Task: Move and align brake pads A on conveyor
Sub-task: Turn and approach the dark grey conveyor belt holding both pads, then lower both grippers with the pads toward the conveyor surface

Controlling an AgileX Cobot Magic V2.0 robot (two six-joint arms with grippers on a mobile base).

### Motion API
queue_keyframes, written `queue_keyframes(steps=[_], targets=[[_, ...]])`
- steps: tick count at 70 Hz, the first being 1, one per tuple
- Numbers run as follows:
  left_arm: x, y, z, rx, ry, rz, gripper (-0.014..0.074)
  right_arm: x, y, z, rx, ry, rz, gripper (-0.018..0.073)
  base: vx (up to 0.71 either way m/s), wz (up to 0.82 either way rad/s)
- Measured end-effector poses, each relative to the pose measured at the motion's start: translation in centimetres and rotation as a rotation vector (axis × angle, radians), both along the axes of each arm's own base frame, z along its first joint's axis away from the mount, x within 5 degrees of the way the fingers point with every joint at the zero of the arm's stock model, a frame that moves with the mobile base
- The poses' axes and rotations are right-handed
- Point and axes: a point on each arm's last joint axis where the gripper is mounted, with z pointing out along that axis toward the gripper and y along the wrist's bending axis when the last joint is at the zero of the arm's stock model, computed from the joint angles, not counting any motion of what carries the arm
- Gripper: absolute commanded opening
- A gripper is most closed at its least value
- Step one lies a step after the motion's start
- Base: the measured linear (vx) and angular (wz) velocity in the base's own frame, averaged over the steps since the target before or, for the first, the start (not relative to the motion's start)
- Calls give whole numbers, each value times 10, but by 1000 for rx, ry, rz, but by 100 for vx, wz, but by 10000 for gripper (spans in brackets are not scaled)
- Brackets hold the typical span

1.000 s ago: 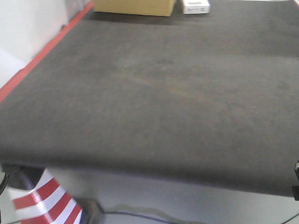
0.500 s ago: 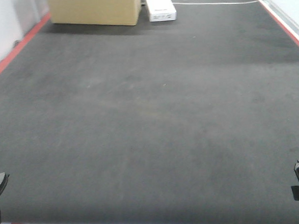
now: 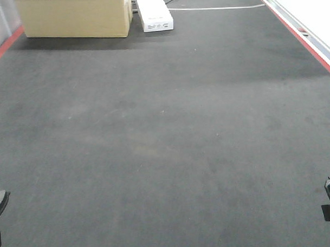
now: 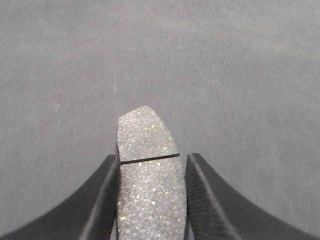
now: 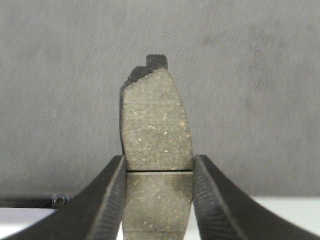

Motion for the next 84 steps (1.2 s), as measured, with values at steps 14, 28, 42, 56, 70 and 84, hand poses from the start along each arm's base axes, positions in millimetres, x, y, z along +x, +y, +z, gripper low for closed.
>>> queue_keyframes(steps=[14, 28, 42, 56, 70, 84], targets=[[0, 0, 0, 0, 0, 0, 101, 0, 0, 0, 0, 0, 0, 62, 14, -4], [0, 0, 0, 0, 0, 0, 101, 0, 0, 0, 0, 0, 0, 62, 7, 4], [0, 0, 0, 0, 0, 0, 101, 0, 0, 0, 0, 0, 0, 62, 0, 1], [0, 0, 0, 0, 0, 0, 101, 0, 0, 0, 0, 0, 0, 62, 0, -1], [0, 0, 0, 0, 0, 0, 101, 0, 0, 0, 0, 0, 0, 62, 0, 0], [0, 0, 0, 0, 0, 0, 101, 0, 0, 0, 0, 0, 0, 62, 0, 0]])
